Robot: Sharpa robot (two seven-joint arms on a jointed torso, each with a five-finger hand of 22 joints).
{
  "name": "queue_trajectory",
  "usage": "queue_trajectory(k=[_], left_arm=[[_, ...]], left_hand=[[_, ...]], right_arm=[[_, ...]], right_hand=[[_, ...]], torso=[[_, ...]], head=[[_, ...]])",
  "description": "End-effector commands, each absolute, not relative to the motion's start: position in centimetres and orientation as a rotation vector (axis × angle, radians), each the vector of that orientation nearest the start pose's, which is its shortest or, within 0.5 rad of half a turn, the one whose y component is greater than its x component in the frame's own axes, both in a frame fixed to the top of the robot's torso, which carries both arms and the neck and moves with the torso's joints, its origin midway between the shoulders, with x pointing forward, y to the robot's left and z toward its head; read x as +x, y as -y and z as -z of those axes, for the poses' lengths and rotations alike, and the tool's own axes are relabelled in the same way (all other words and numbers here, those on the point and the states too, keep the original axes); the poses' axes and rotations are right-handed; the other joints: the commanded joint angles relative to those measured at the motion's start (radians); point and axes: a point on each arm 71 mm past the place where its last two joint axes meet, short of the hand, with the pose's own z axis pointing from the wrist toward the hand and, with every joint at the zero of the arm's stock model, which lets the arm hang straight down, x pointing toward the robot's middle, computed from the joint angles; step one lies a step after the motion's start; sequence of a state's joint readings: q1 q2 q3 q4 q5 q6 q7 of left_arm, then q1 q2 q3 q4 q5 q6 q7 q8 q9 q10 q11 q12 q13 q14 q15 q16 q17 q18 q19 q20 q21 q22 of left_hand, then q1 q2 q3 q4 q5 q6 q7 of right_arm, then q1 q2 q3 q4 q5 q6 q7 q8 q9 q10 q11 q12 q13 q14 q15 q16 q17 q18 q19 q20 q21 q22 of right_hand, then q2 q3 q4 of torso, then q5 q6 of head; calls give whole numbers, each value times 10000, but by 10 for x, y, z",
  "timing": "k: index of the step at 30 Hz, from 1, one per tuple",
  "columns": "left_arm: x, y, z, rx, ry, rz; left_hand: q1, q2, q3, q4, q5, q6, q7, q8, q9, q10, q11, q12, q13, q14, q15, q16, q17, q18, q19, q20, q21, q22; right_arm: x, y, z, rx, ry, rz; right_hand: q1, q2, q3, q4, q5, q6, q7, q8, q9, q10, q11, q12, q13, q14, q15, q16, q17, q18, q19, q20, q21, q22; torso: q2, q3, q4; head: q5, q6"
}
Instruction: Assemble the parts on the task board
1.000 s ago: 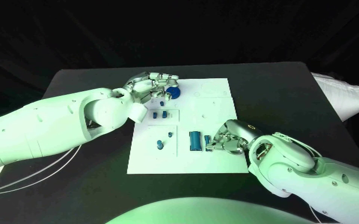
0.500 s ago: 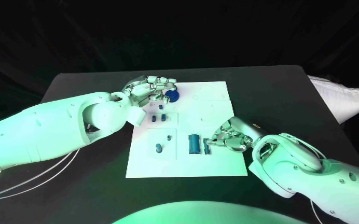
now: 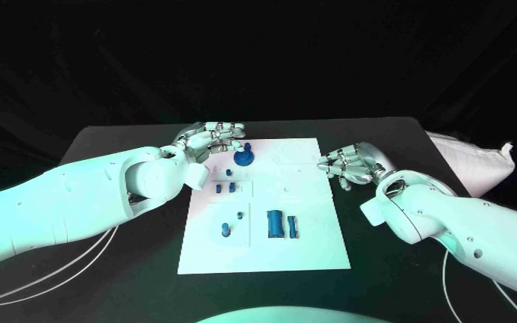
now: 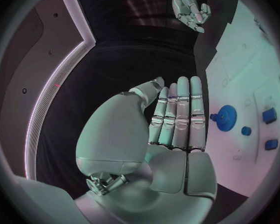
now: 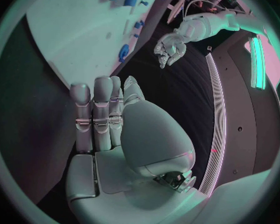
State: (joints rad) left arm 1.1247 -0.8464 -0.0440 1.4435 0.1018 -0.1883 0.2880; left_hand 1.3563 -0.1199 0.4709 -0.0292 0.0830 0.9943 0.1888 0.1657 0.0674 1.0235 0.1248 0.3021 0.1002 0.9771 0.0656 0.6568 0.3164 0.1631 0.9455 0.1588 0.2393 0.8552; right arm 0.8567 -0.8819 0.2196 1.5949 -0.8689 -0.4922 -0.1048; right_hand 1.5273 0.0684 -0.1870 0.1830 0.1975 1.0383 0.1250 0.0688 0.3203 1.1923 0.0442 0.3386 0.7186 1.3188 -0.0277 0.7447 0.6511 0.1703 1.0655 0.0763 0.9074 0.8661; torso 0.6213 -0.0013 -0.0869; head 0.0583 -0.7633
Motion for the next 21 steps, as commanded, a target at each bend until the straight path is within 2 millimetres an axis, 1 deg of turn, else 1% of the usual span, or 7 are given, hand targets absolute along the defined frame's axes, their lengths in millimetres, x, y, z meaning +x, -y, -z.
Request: queue_trajectory(k=[1, 3, 8, 13, 18, 19, 21], left_arm=[[492, -241, 231, -14059, -14133, 14362], [496, -246, 232, -14140, -13709, 13994], [503, -247, 237, -14254, -13075, 13686], [504, -243, 243, -14276, -12823, 13800], [502, -241, 244, -14183, -12650, 13706], [502, -239, 247, -14310, -13354, 13722], [502, -239, 247, -14292, -13348, 13707]], left_hand=[[154, -46, 107, -83, -248, -54, -32, -30, 4, 84, 64, -288, -216, -54, 190, -1066, -495, 99, -385, 205, -522, -510], [318, -64, 100, -178, -336, -125, -68, -136, -10, 276, 121, -678, -391, 157, 310, -2228, -1004, 133, -619, 413, -997, -1100], [55, -160, -57, 8, -356, -293, -164, -324, -21, 173, 304, -1160, -396, -389, 691, -3390, -1514, 40, -1577, 770, -1810, -1908], [-293, -256, -768, 330, -342, -416, -325, -564, -16, -156, 654, -1626, -381, -941, 1058, -4334, -1975, 47, -2827, 1160, -1810, -2874], [156, 54, -877, 240, -341, -218, -177, -629, 6, -10, 522, -1767, -372, -700, 995, -4630, -2139, 224, -2868, 1265, -1751, -3354], [-4015, 395, -2034, 292, -830, -3178, -689, -932, -674, -3124, -17, -2115, -1002, -3448, 497, -5193, -2444, -392, -4866, 402, -2393, -4902], [-4220, 437, -2096, 292, -830, -3334, -712, -939, -674, -3274, -45, -2170, -1002, -3586, 463, -5255, -3164, -370, -4962, 341, -2393, -5036]], right_arm=[[456, 220, 246, 9282, -16071, -11845], [464, 220, 247, 9506, -15800, -12484], [482, 224, 251, 10324, -15144, -13383], [493, 223, 255, 10972, -14580, -13894], [495, 220, 256, 11232, -14286, -14161], [495, 224, 260, 10914, -14847, -13027], [495, 223, 259, 10924, -14815, -13031]], right_hand=[[531, 95, 149, -235, -100, -320, 200, -69, -154, -390, 149, -826, -820, -490, 149, -1074, -610, 113, -543, 129, -1087, -881], [995, 148, 288, -322, -349, -474, 500, -65, -375, -516, 412, -1774, -2026, -1565, 580, -2911, -1587, 54, -1276, 422, -2410, -1725], [1324, 48, 395, -347, -447, -855, 687, -70, -867, -871, 853, -2787, -3807, -2869, 1301, -5221, -3171, -68, -2275, 988, -4405, -3089], [900, -111, 421, -620, -508, -1109, 722, -69, -1500, -1381, 1106, -2762, -5422, -2975, 1596, -6390, -4439, 106, -2030, 1493, -5907, -4386], [416, 26, 808, -1385, -380, -1675, 804, -42, -2129, -1810, 1299, -2750, -6384, -2536, 1631, -6836, -5245, 138, -1366, 1589, -6843, -5361], [-4258, -684, 1111, -1830, -890, -4258, 175, -688, -2427, -4816, 775, -3386, -7186, -5764, 1233, -7447, -5594, -511, -4189, 881, -7479, -6314], [-4674, -684, 1870, -1830, -890, -4457, 143, -688, -2490, -5059, 735, -3386, -7186, -5949, 1201, -7447, -5682, -512, -4301, 816, -7589, -6460]], torso=[[-284, -115, -116], [-388, -149, -139], [-531, -169, -115], [-616, -164, -105], [-634, -144, -52], [-592, -158, -98], [-595, -155, -80]], head=[[-52, 309], [-10, 413], [-26, 739], [-71, 967], [-111, 1113], [-82, 1002], [-92, 1014]])
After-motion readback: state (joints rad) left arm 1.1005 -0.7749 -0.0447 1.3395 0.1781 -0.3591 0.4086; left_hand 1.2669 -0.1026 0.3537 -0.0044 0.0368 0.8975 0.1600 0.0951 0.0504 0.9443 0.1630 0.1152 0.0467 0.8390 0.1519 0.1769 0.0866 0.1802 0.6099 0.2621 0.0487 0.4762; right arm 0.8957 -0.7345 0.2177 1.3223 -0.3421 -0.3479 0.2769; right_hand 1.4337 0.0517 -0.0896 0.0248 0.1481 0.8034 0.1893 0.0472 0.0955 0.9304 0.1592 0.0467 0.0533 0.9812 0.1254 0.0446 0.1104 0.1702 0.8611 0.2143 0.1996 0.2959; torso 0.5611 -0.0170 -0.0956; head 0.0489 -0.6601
